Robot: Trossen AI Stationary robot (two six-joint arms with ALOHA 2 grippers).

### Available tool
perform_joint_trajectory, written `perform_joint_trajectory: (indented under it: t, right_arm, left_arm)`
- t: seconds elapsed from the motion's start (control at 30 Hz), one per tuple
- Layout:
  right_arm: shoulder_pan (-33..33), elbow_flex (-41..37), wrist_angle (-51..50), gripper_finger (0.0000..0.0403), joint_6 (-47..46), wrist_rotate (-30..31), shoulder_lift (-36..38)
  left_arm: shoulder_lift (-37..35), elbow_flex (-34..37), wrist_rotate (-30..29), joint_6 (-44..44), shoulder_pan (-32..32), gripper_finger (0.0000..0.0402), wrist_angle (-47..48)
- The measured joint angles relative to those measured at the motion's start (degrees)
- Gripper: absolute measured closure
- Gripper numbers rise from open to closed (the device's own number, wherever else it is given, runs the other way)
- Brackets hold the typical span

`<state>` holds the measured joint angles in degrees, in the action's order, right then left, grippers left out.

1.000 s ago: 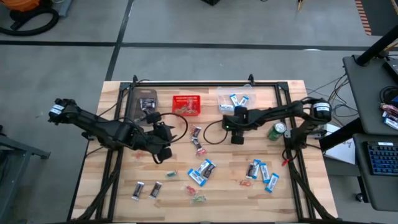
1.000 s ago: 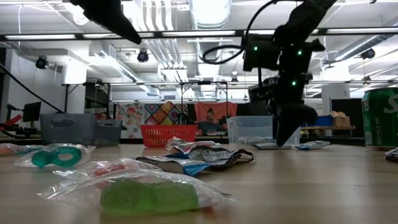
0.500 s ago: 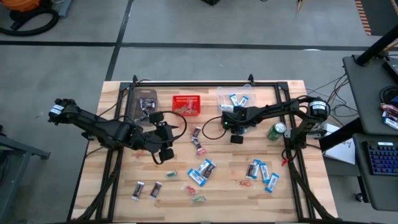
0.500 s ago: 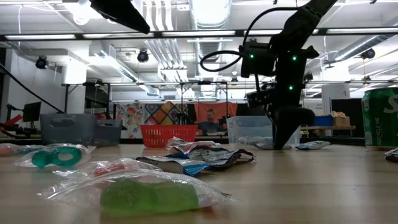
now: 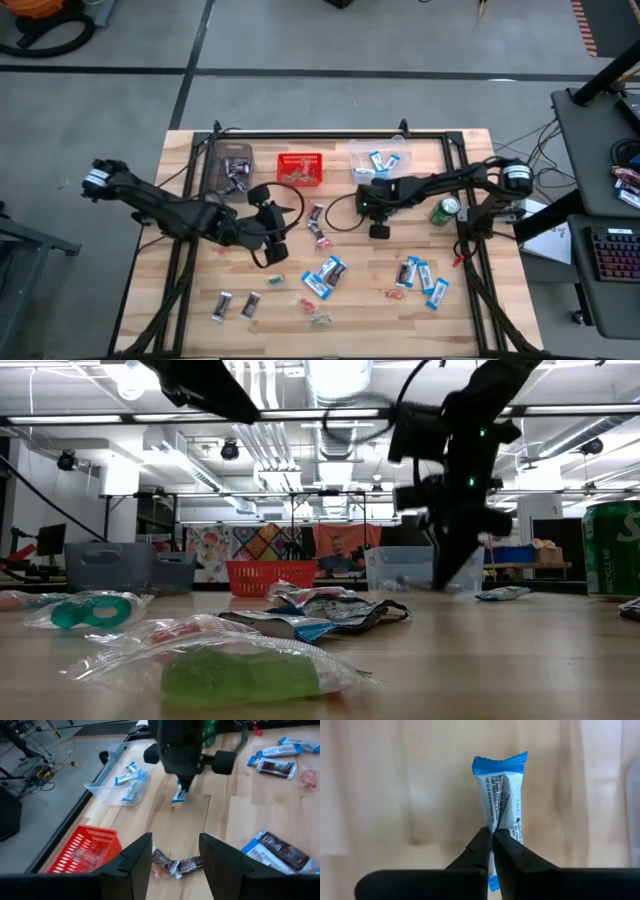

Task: Sort candy
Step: Put the white chocolate into the transparent bin

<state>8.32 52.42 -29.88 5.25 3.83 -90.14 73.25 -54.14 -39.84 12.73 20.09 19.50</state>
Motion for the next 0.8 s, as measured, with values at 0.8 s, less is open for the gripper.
perform_joint_trajectory:
  t: [0.8]
  right_arm:
    - [10.3, 10.8, -0.6, 0.0394, 1.2, 20.0, 7.5]
  left_arm:
    - [7.6, 0.4, -0.1, 8.8, 6.1, 0.0255, -9.3]
